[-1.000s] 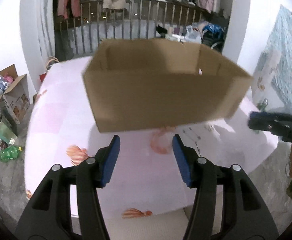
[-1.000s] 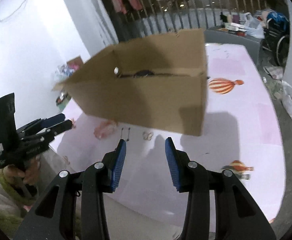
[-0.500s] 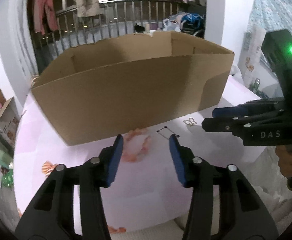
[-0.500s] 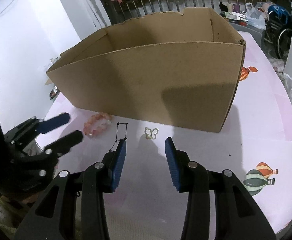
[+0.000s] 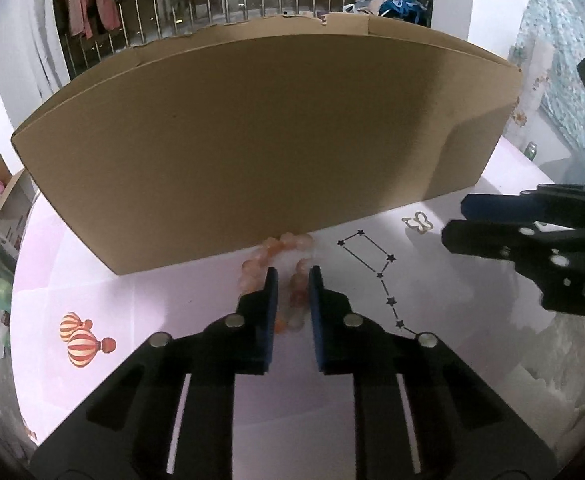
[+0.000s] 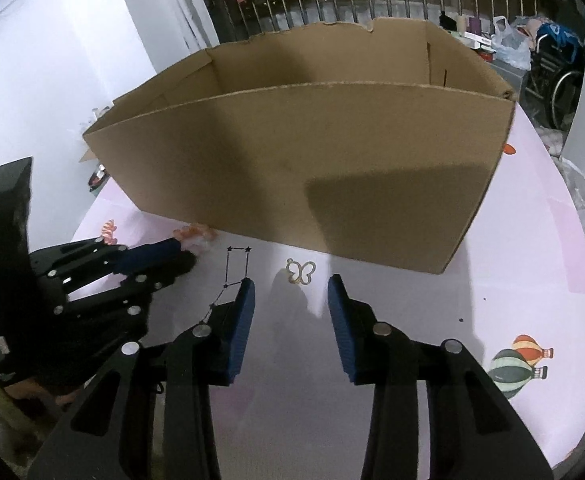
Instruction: Organize jewelry
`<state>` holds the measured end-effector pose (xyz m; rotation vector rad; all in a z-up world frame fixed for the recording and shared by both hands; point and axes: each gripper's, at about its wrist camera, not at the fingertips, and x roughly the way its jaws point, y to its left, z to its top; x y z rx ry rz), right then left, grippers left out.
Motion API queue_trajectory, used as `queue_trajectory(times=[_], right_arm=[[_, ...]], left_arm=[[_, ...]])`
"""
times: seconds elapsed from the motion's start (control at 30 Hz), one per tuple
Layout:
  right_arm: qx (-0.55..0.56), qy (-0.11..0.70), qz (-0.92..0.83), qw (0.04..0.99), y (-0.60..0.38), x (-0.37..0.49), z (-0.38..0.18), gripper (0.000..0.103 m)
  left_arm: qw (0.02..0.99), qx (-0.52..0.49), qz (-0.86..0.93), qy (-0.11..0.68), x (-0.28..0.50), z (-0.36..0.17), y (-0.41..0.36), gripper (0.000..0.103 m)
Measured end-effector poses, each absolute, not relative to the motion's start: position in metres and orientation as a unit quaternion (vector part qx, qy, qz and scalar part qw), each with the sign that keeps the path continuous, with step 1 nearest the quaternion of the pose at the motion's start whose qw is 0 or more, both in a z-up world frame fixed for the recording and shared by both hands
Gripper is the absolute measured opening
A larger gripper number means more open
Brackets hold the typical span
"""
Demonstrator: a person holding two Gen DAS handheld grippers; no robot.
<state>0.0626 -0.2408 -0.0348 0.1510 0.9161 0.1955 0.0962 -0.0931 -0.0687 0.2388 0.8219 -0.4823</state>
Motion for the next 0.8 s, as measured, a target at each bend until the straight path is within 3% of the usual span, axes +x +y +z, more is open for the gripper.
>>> queue_trajectory(times=[0.03,0.33,0.53,0.8], right_arm=[[0.074,0.443,0.091,0.889,-0.24,0.066,-0.036,0.033],[0.035,0.45,0.063,0.89,-0.224,0.083,-0.046,0.026],[-0.007,0.46,0.055,0.886,-0.212,0.085,-0.044,0.011],[0.031,0.476,0.061,0.877,-0.219,0.078,-0.043,0.011]], left_arm=[[0.882,0.113,-0.23,0.396,0.096,-0.069,-0.092,0.009],[0.884,0.097,-0.221,0.4,0.091,-0.07,-0.09,0.009],[0.885,0.093,-0.221,0.4,0.094,-0.069,-0.091,0.009],[0.885,0.087,-0.221,0.401,0.088,-0.07,-0.086,0.009]])
